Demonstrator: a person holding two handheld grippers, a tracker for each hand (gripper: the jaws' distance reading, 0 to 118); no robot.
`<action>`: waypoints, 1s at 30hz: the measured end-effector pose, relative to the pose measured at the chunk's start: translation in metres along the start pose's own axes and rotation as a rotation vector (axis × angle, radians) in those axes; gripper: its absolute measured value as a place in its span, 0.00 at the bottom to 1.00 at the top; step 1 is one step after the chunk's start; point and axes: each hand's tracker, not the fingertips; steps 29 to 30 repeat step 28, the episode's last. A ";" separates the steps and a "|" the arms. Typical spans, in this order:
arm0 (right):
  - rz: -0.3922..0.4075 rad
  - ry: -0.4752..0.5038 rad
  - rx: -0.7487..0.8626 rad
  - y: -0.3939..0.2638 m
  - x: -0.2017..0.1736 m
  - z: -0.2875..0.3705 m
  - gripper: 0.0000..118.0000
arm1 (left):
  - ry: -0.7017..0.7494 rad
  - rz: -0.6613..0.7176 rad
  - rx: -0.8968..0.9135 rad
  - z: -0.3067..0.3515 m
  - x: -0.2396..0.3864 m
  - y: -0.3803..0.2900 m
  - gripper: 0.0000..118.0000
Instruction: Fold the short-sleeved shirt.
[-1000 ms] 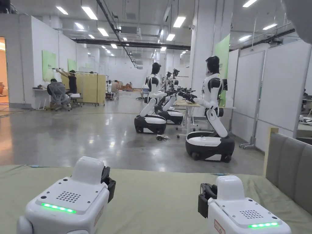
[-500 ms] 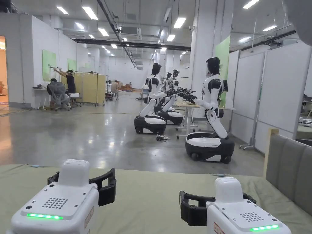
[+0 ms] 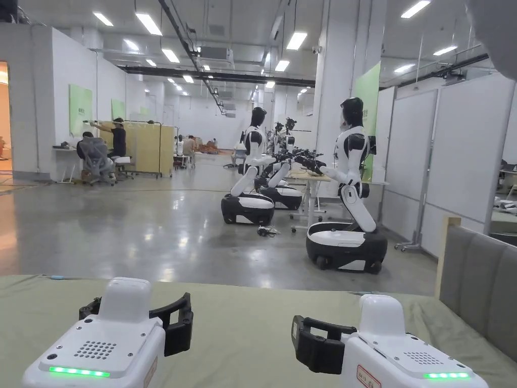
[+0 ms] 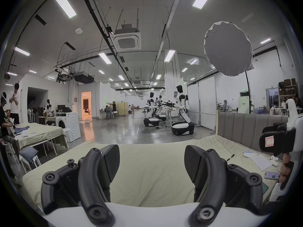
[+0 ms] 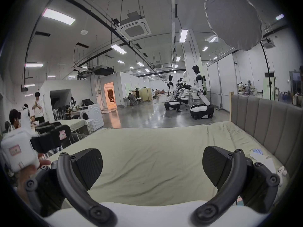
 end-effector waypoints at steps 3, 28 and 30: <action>-0.050 -0.003 -0.010 0.004 -0.001 0.002 1.00 | -0.006 0.024 -0.009 0.000 -0.002 -0.003 0.69; 0.034 -0.144 0.040 0.002 -0.008 0.010 1.00 | 0.016 0.021 -0.018 0.003 -0.004 -0.004 0.69; 0.034 -0.144 0.040 0.002 -0.008 0.010 1.00 | 0.016 0.021 -0.018 0.003 -0.004 -0.004 0.69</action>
